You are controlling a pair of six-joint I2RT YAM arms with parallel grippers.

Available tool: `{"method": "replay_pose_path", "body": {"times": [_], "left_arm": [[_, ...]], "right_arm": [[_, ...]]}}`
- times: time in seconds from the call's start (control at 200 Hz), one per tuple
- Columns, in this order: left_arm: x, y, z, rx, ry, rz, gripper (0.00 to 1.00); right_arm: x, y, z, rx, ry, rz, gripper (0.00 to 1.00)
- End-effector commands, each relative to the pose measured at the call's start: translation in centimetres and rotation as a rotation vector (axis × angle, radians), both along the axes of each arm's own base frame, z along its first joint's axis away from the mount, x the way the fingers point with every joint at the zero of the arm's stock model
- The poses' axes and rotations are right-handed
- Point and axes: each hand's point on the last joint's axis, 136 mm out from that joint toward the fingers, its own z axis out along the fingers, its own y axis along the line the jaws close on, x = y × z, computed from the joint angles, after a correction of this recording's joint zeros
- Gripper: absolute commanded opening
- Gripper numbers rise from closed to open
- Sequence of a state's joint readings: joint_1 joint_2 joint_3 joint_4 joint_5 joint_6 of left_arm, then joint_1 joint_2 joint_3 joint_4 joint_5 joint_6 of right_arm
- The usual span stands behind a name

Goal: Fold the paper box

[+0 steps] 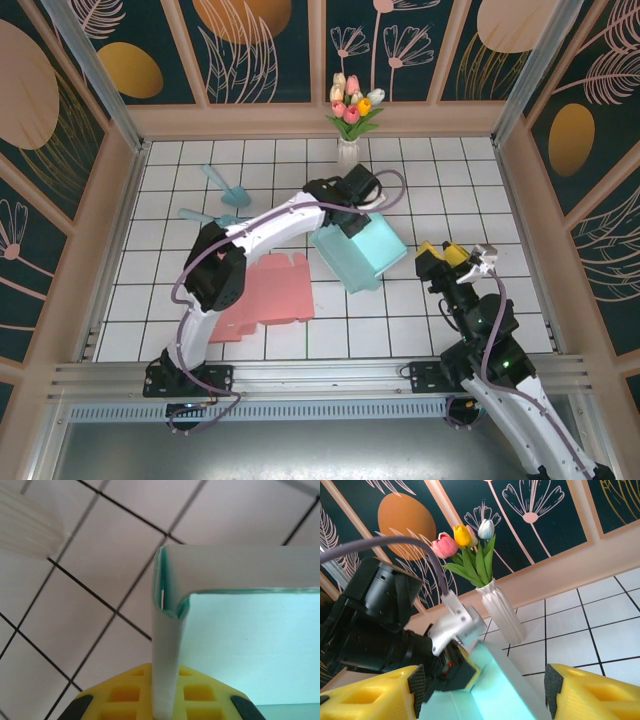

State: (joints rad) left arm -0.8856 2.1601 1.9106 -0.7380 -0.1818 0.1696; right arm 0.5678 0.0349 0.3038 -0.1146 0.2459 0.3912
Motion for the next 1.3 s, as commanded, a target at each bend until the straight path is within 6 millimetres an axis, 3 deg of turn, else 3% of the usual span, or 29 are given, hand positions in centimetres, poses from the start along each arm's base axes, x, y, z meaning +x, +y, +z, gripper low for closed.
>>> {"method": "replay_pose_path", "body": {"times": [0.0, 0.12, 0.395, 0.565, 0.651, 0.751, 0.931, 1.016, 1.186, 1.296], "left_arm": [[-3.2, 2.1, -3.2, 0.328, -0.003, -0.123, 0.0], [-3.4, 0.8, -3.7, 0.42, -0.059, -0.203, 0.0], [-2.9, -1.7, -5.5, 0.421, -0.064, -0.289, 0.0], [-1.1, -2.6, -5.9, 0.443, -0.134, -0.27, 0.06], [-0.4, -3.4, -5.1, 0.424, -0.171, -0.269, 0.14], [0.8, -4.3, -3.0, 0.392, -0.235, -0.235, 0.33], [2.1, -6.6, 2.4, 0.222, -0.386, -0.149, 0.37], [2.0, -7.0, 4.3, 0.144, -0.433, -0.111, 0.47], [2.2, -7.5, 5.0, 0.08, -0.446, -0.073, 0.54], [3.3, -7.4, 6.1, 0.063, -0.503, 0.006, 0.55]], "right_arm": [[-0.3, -0.8, 1.2, 0.01, -0.031, -0.031, 0.66], [-0.4, -1.0, 1.3, 0.013, -0.034, -0.038, 0.66], [-0.5, -0.8, 1.3, 0.028, -0.033, -0.022, 0.66], [-0.5, -0.6, 1.3, 0.027, -0.033, -0.014, 0.66], [-0.5, -0.6, 1.3, 0.025, -0.031, -0.013, 0.66], [-0.5, -0.7, 1.2, 0.023, -0.029, -0.018, 0.66], [-0.5, -0.7, 1.1, 0.017, -0.026, -0.018, 0.67], [-0.5, -0.7, 1.0, 0.014, -0.026, -0.019, 0.67], [-0.4, -0.8, 1.0, 0.01, -0.025, -0.025, 0.67], [-0.4, -0.9, 0.9, 0.007, -0.023, -0.032, 0.67]]}}
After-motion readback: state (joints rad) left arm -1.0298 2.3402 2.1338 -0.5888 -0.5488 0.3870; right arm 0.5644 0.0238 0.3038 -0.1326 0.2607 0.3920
